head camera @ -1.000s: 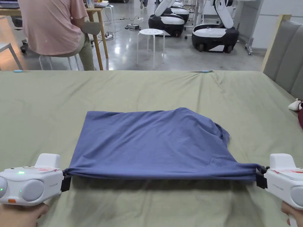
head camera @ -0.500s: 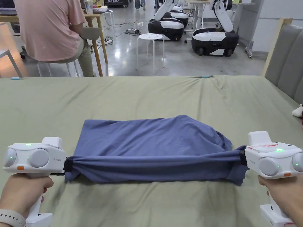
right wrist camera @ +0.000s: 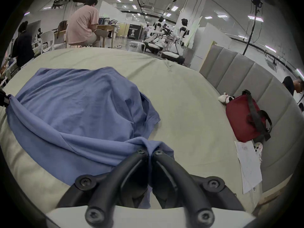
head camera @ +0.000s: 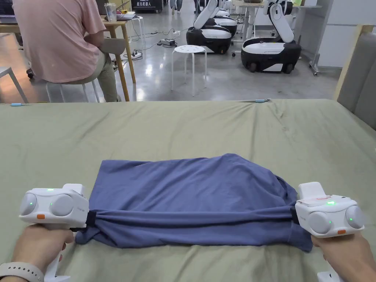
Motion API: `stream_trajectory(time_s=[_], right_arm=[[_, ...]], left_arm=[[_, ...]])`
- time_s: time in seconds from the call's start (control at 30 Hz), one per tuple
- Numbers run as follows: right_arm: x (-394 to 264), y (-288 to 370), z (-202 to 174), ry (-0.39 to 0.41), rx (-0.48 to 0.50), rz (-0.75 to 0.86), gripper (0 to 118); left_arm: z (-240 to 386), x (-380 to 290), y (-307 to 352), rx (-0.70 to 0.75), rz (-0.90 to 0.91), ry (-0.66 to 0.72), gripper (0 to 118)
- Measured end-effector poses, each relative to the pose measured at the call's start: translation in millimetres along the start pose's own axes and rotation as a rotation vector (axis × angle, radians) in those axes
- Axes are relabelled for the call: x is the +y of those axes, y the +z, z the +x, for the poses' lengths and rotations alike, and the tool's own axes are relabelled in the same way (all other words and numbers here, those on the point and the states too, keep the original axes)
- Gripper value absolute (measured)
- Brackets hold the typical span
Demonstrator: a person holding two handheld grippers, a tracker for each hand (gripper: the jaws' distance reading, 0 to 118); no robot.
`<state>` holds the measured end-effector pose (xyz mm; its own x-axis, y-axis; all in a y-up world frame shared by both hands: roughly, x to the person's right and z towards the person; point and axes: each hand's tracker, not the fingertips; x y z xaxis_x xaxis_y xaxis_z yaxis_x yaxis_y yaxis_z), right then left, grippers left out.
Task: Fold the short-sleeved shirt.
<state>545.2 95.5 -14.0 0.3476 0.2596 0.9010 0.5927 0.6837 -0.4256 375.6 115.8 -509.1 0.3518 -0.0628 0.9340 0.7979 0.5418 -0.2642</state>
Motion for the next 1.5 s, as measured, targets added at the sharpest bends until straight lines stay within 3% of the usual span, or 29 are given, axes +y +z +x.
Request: stream_trajectory(time_s=[0.07,0.1,0.17,0.2,0.23,0.37,0.4,0.43,0.5,0.53,0.57,0.6,0.63,0.67,0.73,1.1,1.13,1.2,1.23,1.3,1.43,1.5], right_arm=[[-3.3,-2.1,2.1,-0.015,0.009,0.015,6],[-5.4,0.9,3.0,-0.033,0.04,0.048,18],[-8.0,5.0,5.3,-0.05,0.11,0.046,79],[-9.4,10.7,4.8,-0.044,0.114,0.034,97],[-11.8,19.5,2.4,-0.044,0.11,0.046,101],[-23.9,66.1,-16.3,-0.093,0.119,0.168,99],[-27.3,78.2,-23.4,-0.109,0.125,0.187,97],[-30.6,88.7,-30.3,-0.127,0.128,0.208,90],[-37.2,109.9,-49.4,-0.144,0.136,0.229,66],[-42.6,119.3,-58.7,-0.146,0.143,0.242,42],[-48.3,127.2,-67.7,-0.142,0.145,0.259,33],[-52.6,132.9,-75.9,-0.128,0.138,0.265,33],[-54.3,135.5,-83.5,-0.11,0.127,0.272,7],[-57.7,139.7,-89.6,-0.102,0.113,0.291,0],[-58.7,143.7,-92.5,-0.095,0.154,0.286,0],[-68.5,131.7,-102.7,-0.109,0.161,0.288,0],[-68.9,129.3,-104.3,-0.105,0.165,0.286,0],[-70.2,124.5,-103.6,-0.101,0.175,0.277,0],[-70.4,122.3,-103.7,-0.098,0.175,0.274,0],[-70.4,117.1,-99.6,-0.096,0.171,0.265,0],[-71.1,107.7,-85.8,-0.115,0.154,0.238,0],[-72.2,103.4,-77.4,-0.123,0.139,0.225,0]], left_arm=[[-0.6,-2.7,0.9,-0.017,0.013,0.015,6],[-0.6,-4.8,2.6,-0.028,0.029,0.02,17],[2.2,-10.7,11.9,-0.011,0.073,0.008,74],[4.4,-16.2,20.6,0.004,0.131,0.009,92],[6.8,-22.0,28.8,0.007,0.177,0.015,103],[31.4,-57.8,66.8,0.039,0.338,-0.033,100],[40.2,-67.6,74.9,0.047,0.374,-0.037,94],[44.2,-74.9,78.9,0.039,0.4,-0.04,79],[58.9,-91.9,88.1,0.037,0.448,-0.032,44],[66.3,-101.0,91.1,0.037,0.456,-0.03,10],[70.5,-108.4,89.7,0.029,0.462,-0.025,10],[75.3,-115.0,89.9,0.019,0.468,-0.025,3],[78.8,-120.3,91.5,0.014,0.477,-0.022,0],[79.5,-124.3,93.0,0.004,0.474,-0.017,0],[75.1,-127.5,94.8,-0.041,0.419,0.001,0],[-24.9,-123.5,65.1,0.004,0.271,0.161,0],[-27.3,-116.3,57.8,0.002,0.268,0.168,27],[-32.0,-98.2,41.8,0.018,0.264,0.183,101],[-30.9,-89.9,32.7,0.03,0.251,0.188,118],[-33.1,-70.8,17.0,0.046,0.27,0.186,105],[-21.6,-41.8,-10.7,0.07,0.206,0.123,101],[-12.5,-35.5,-28.4,0.101,0.145,0.07,81]])
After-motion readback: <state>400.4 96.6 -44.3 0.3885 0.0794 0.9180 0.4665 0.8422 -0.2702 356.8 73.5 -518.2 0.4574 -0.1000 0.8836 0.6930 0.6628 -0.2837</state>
